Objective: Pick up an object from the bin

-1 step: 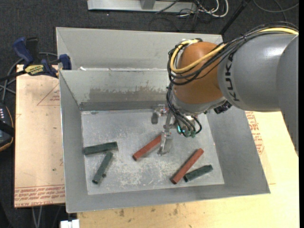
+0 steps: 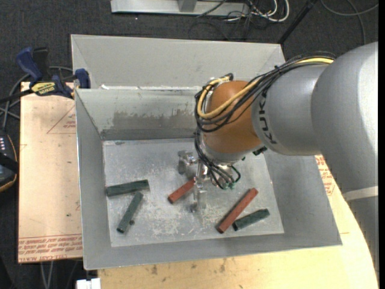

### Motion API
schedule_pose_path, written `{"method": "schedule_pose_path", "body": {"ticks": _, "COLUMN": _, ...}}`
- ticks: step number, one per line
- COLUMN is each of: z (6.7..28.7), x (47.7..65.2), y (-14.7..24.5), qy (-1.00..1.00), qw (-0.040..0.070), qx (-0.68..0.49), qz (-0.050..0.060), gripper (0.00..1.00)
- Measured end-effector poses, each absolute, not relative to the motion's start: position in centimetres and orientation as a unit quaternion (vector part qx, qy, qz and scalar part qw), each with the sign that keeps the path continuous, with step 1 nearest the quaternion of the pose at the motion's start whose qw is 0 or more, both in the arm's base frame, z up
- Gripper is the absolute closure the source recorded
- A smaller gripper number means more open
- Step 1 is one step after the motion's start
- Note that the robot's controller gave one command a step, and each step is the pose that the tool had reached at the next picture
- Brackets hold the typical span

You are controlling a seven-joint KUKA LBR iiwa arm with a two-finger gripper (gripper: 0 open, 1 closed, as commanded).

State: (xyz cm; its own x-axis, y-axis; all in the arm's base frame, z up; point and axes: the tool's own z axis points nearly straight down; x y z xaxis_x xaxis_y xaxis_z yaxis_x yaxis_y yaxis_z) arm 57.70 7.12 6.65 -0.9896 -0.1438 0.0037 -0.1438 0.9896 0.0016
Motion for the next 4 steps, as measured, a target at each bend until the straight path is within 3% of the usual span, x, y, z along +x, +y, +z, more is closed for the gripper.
{"method": "schedule_pose_path", "body": {"ticks": 1, "z": 7.0, "x": 57.9, "y": 7.1, "qy": -0.997, "qw": -0.001, "qx": 0.072, "qz": -0.001, "gripper": 1.00}}
{"method": "schedule_pose_path", "body": {"ticks": 2, "z": 7.0, "x": 57.9, "y": 7.1, "qy": -0.997, "qw": -0.001, "qx": 0.071, "qz": -0.001, "gripper": 0.00}}
{"method": "schedule_pose_path", "body": {"ticks": 3, "z": 7.1, "x": 57.9, "y": 7.1, "qy": -0.997, "qw": -0.001, "qx": 0.071, "qz": -0.001, "gripper": 1.00}}
{"method": "schedule_pose_path", "body": {"ticks": 4, "z": 20.7, "x": 57.0, "y": 5.6, "qy": -1.000, "qw": -0.005, "qx": -0.004, "qz": -0.001, "gripper": 1.00}}
